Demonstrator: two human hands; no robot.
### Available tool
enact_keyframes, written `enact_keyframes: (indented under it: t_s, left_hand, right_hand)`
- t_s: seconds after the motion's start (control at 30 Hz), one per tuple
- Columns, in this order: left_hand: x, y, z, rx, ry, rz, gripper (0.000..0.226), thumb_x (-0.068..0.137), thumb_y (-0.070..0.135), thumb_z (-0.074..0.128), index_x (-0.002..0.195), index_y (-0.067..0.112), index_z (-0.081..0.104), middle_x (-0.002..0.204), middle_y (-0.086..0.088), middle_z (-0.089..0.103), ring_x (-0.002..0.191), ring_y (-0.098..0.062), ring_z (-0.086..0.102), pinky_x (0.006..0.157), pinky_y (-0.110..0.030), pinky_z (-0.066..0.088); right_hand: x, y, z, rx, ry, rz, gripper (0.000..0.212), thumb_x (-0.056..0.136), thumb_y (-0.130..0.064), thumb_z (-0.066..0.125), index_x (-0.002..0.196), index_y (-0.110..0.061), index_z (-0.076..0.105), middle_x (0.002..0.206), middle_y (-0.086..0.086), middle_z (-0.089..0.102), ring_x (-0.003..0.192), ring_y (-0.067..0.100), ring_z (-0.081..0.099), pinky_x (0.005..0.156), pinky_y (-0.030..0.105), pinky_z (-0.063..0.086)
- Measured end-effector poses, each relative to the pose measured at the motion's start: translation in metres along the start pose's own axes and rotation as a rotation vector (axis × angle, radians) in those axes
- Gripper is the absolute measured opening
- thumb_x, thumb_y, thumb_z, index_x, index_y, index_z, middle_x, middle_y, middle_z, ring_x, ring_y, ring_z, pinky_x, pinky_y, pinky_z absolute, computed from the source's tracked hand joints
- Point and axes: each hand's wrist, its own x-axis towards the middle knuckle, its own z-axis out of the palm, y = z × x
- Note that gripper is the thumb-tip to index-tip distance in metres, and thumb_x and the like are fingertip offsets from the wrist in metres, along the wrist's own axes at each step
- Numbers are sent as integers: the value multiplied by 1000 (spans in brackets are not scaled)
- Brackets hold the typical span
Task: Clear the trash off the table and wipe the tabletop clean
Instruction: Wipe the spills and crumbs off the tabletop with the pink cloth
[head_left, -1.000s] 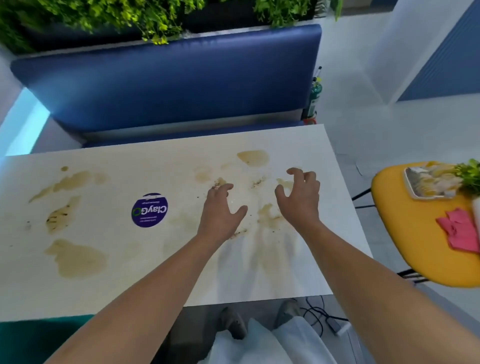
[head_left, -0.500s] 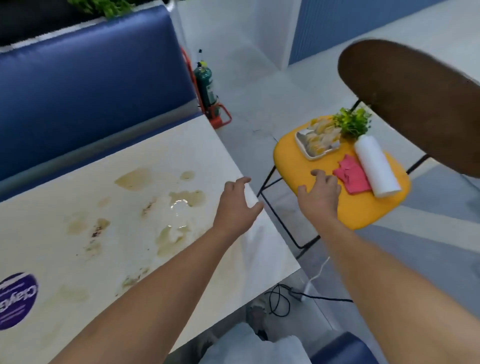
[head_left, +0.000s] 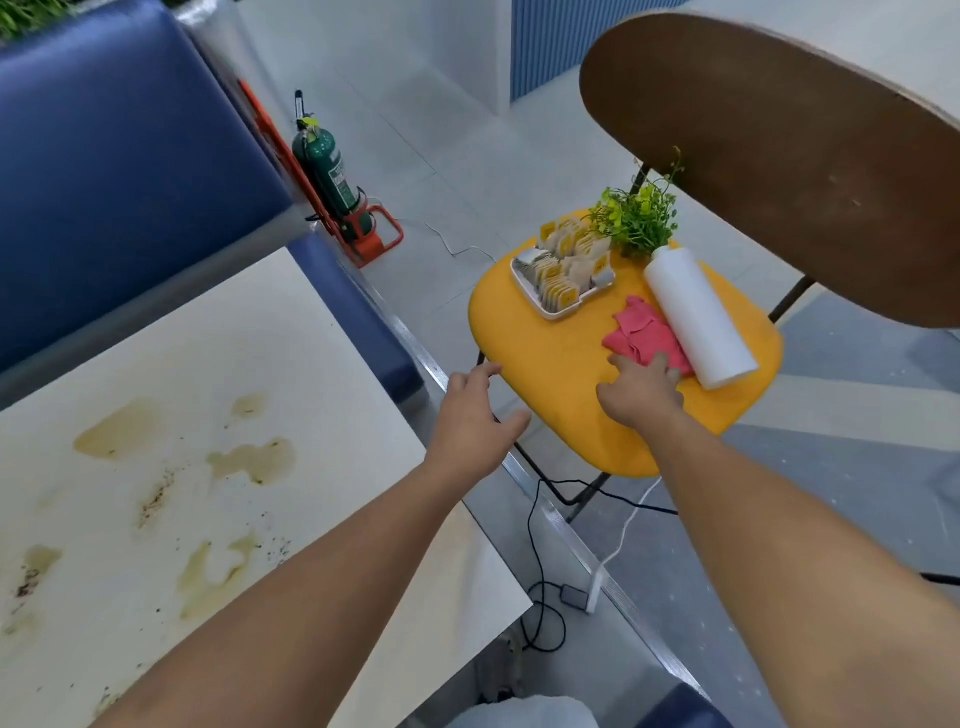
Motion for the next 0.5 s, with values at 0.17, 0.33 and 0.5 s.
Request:
enact_keyframes:
  t_s: [0.17, 0.33, 0.5]
  left_hand:
    - [10, -4, 6, 37, 1, -7, 73, 89, 52, 71, 150, 36, 36, 145, 1, 41, 125, -15, 53, 104, -39, 51]
    - [15, -10, 1, 51, 24, -8, 72, 88, 52, 71, 149, 36, 36, 144, 4, 41, 124, -13, 54, 102, -37, 53]
    - [21, -10, -8, 76, 54, -7, 74, 87, 52, 72, 149, 37, 35, 144, 2, 41, 122, -14, 55, 97, -32, 52]
  right_hand:
    - [21, 7, 0, -77, -103, 43, 67, 98, -36, 50, 159, -24, 24, 167, 11, -2, 150, 41, 8, 115, 56, 25]
    - [21, 13, 1, -298, 91, -72, 45, 97, -11, 50, 141, -6, 42, 145, 13, 35, 132, 38, 35, 101, 50, 40]
    - [22, 6, -14, -153, 373, -206, 21, 94, -2, 51, 112, -2, 62, 112, 18, 59, 106, 38, 53, 80, 48, 51]
